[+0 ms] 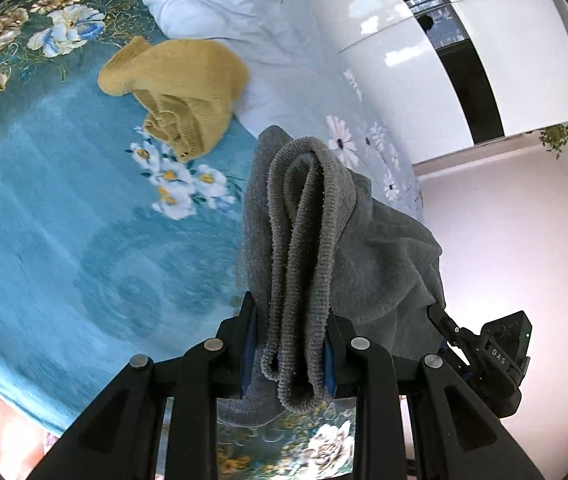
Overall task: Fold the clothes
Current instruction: 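Carry the grey pants bundle with both tools toward the pink fuzzy stack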
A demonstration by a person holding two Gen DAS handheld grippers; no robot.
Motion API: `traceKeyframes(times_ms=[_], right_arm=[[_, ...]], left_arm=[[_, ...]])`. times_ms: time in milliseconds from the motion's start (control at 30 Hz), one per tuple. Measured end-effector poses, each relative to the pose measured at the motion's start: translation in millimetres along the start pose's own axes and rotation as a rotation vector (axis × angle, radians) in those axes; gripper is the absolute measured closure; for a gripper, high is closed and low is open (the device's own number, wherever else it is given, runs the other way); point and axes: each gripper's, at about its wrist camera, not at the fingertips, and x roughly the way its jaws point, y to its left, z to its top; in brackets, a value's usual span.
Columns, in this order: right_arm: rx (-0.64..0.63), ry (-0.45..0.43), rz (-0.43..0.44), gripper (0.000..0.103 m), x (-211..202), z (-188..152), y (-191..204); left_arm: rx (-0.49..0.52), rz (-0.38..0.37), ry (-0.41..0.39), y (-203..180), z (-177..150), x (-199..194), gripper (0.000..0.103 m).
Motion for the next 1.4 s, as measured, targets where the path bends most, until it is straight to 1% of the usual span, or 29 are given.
traceKeyframes(times_ms=[167, 267, 400, 633, 733, 833, 967, 1133, 1200, 1267, 1333, 1400], right_arm=[[0.01, -0.042, 0.021, 0.08, -32.7, -4.3, -7.7], [0.033, -0.086, 0.021, 0.08, -50.7, -10.1, -15.5], [0.074, -0.152, -0.009, 0.08, -82.4, -17.4, -25.5], [0.13, -0.28, -0.091, 0.08, -149.0, -29.6, -40.8], [0.163, -0.337, -0.119, 0.08, -179.9, -34.0, -52.7], [0.187, -0.389, -0.131, 0.08, -208.8, -35.7, -66.3], [0.225, -0.453, -0.127, 0.08, -244.7, -36.5, -95.8], [0.27, -0.493, -0.115, 0.08, -290.8, -22.1, -156.3], [0.269, -0.49, -0.113, 0.08, -309.4, -8.3, -184.8], [0.264, -0.473, -0.115, 0.08, -328.1, 8.4, -215.4], [0.265, -0.456, -0.116, 0.08, -346.6, 24.4, -244.7], [0.269, -0.438, -0.12, 0.08, -364.0, 40.6, -276.8]], left_arm=[[0.026, -0.013, -0.009, -25.8, -16.5, -4.4, 0.076], [0.064, -0.034, 0.006, -40.1, -18.5, -1.3, 0.076], [0.121, -0.077, 0.054, -63.2, -21.6, 11.7, 0.076], [0.219, -0.157, 0.163, -110.5, -28.6, 50.2, 0.076], [0.259, -0.19, 0.207, -136.8, -37.3, 68.9, 0.076], [0.315, -0.203, 0.247, -169.8, -47.4, 85.4, 0.076], [0.393, -0.203, 0.284, -222.1, -60.3, 113.9, 0.076], [0.452, -0.194, 0.313, -283.6, -88.0, 161.2, 0.076], [0.469, -0.184, 0.313, -310.7, -102.7, 185.8, 0.076], [0.457, -0.17, 0.309, -336.3, -117.4, 212.2, 0.076], [0.442, -0.154, 0.321, -360.0, -132.4, 239.6, 0.076], [0.456, -0.128, 0.334, -384.7, -146.6, 267.3, 0.076]])
